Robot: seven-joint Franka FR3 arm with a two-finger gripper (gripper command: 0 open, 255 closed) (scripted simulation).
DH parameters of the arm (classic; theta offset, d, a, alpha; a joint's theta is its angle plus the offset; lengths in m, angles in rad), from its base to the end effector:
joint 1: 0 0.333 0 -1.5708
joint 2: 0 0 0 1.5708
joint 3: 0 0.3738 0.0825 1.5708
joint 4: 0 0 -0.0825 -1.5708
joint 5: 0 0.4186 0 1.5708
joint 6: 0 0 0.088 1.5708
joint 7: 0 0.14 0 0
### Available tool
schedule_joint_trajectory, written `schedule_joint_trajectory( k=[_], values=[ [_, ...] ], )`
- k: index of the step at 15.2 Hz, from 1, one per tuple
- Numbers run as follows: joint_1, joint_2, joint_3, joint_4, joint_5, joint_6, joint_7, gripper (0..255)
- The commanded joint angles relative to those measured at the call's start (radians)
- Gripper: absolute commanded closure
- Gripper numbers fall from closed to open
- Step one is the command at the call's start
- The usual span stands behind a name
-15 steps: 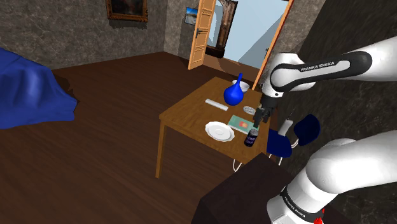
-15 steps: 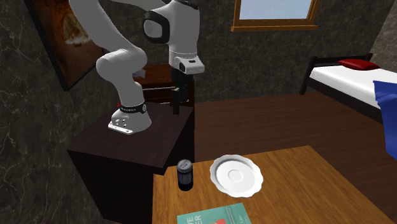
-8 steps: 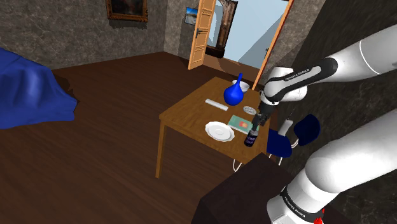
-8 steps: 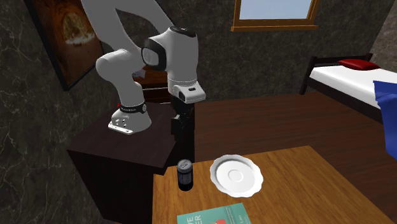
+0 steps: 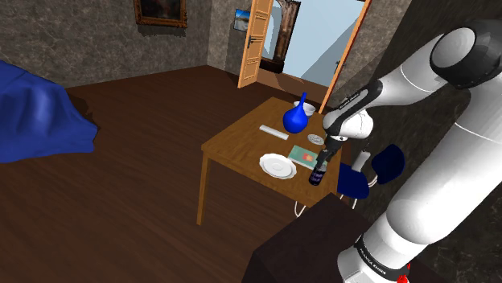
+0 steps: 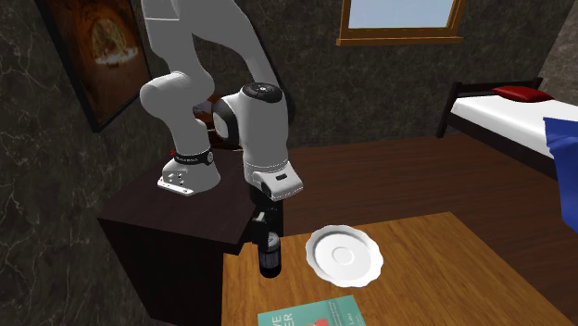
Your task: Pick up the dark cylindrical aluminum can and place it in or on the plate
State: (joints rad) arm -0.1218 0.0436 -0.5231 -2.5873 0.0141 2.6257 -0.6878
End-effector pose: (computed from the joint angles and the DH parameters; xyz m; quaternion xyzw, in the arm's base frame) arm 0.3689 -0.2799 0.2402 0.9999 0.0155 -0.0043 0.0061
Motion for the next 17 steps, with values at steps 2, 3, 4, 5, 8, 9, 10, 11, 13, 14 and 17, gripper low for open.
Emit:
schedule_joint_trajectory(
  k=[2, 3, 4, 5, 8, 9, 10, 11, 13, 14, 17],
  values=[
    [-0.007, 0.061, 0.011, 0.006, 0.069, 0.052, -0.057, 0],
    [-0.01, 0.078, 0.017, 0.007, 0.088, 0.066, -0.071, 0],
    [-0.014, 0.095, 0.024, 0.007, 0.109, 0.08, -0.086, 0],
    [-0.018, 0.112, 0.032, 0.009, 0.129, 0.093, -0.101, 0],
    [-0.035, 0.156, 0.059, 0.013, 0.182, 0.126, -0.139, 0],
    [-0.036, 0.156, 0.059, 0.013, 0.182, 0.127, -0.139, 0],
    [-0.036, 0.156, 0.059, 0.013, 0.182, 0.126, -0.139, 0],
    [-0.036, 0.156, 0.059, 0.013, 0.182, 0.126, -0.139, 0],
    [-0.036, 0.156, 0.059, 0.013, 0.182, 0.126, -0.139, 0],
    [-0.036, 0.156, 0.059, 0.013, 0.182, 0.126, -0.139, 0],
    [-0.036, 0.155, 0.059, 0.013, 0.182, 0.126, -0.139, 255]
  ],
)
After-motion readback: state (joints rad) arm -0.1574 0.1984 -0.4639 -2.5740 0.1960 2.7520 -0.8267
